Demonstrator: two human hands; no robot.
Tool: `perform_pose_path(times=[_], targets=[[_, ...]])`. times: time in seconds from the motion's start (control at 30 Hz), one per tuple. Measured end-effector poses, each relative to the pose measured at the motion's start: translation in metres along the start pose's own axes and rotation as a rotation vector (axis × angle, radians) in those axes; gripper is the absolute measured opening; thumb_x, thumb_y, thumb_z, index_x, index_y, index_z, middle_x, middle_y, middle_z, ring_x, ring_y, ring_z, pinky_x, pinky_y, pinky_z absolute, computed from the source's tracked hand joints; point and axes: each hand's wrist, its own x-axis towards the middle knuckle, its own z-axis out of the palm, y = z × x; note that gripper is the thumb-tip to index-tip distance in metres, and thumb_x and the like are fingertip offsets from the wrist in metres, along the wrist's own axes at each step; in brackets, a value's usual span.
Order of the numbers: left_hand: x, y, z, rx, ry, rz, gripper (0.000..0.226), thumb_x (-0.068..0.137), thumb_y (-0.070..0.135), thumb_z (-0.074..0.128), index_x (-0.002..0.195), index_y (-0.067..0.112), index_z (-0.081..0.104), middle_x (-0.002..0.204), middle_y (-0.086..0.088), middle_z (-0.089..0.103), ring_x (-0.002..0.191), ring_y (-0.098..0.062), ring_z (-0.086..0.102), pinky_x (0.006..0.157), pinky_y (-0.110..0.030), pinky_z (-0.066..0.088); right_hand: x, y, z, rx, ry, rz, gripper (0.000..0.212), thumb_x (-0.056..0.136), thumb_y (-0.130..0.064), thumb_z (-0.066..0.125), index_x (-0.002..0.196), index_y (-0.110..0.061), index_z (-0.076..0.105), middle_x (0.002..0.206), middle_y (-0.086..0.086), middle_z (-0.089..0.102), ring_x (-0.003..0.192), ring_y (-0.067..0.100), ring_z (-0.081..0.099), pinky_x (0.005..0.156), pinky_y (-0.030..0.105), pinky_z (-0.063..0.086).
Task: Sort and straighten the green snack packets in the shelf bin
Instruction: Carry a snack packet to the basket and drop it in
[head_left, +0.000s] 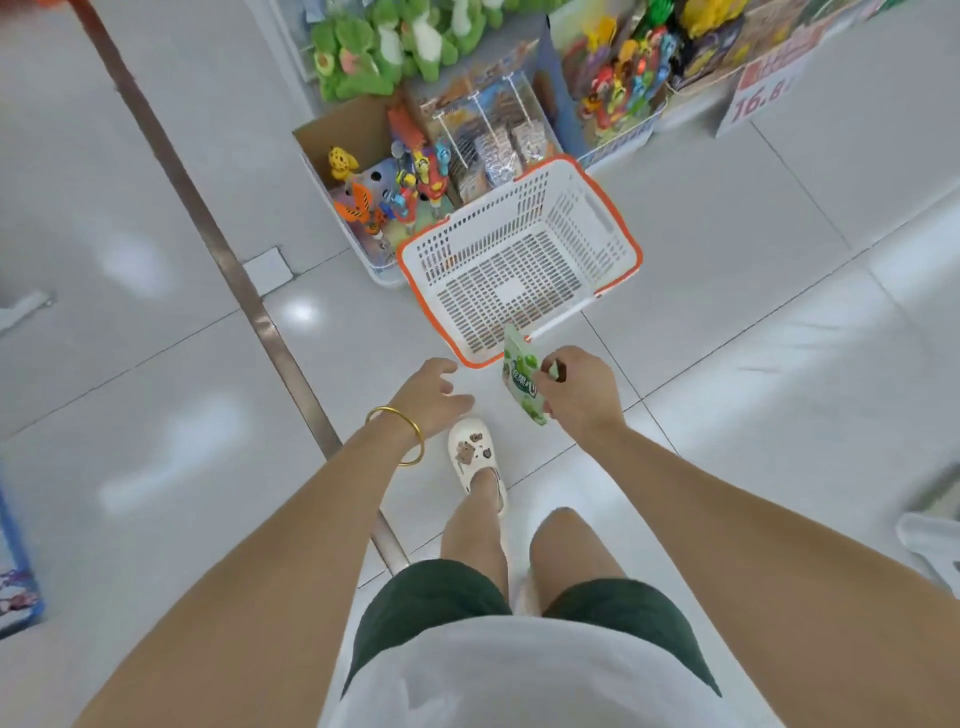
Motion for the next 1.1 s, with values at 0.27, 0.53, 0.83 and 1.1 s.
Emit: perform_pose_path(times=[0.27, 0.53, 0.83, 1.1], targets=[[0.152, 0.031, -0.061, -0.125, 0.079, -0.099, 0.053, 0.088, 0.021, 0.061, 0.136, 0.017, 0.038, 0.127, -0.008, 0.048, 0.101, -0.020, 0.054, 0.080, -0.027, 0.044, 0.197, -0.042, 0.044, 0.021, -0.132, 0.031, 0.004, 0.087, -0.010, 0.055, 0.084, -0.008, 0.055, 0.067, 0.006, 0.060, 0.068, 0.030, 0.066, 0.066, 0.050, 0.056], [0.322, -0.041, -0.049, -0.299, 0.186, -0.160, 0.050, 0.089, 0.018, 0.061, 0.134, 0.024, 0.040, 0.117, 0.003, 0.048, 0.094, -0.012, 0.054, 0.064, -0.017, 0.041, 0.385, 0.042, 0.193, -0.100, -0.244, 0.134, 0.005, 0.093, -0.014, 0.052, 0.096, -0.016, 0.050, 0.090, 0.012, 0.065, 0.080, 0.030, 0.067, 0.071, 0.047, 0.058], [0.406, -0.128, -0.033, -0.349, 0.289, -0.112, 0.047, 0.088, 0.017, 0.062, 0.130, 0.026, 0.043, 0.113, 0.005, 0.052, 0.088, 0.004, 0.054, 0.060, 0.001, 0.041, 0.473, 0.107, 0.324, -0.273, -0.198, 0.129, 0.007, 0.095, -0.009, 0.044, 0.097, -0.011, 0.050, 0.099, 0.011, 0.060, 0.063, 0.018, 0.048, 0.051, 0.027, 0.036], [0.398, -0.146, -0.022, -0.411, 0.255, -0.182, 0.050, 0.088, 0.018, 0.063, 0.132, 0.026, 0.042, 0.115, 0.004, 0.051, 0.098, -0.010, 0.057, 0.065, -0.010, 0.041, 0.448, 0.109, 0.324, -0.356, -0.416, 0.103, 0.043, 0.093, -0.014, 0.052, 0.135, -0.021, 0.043, 0.127, -0.001, 0.056, 0.086, 0.014, 0.054, 0.064, 0.027, 0.045]])
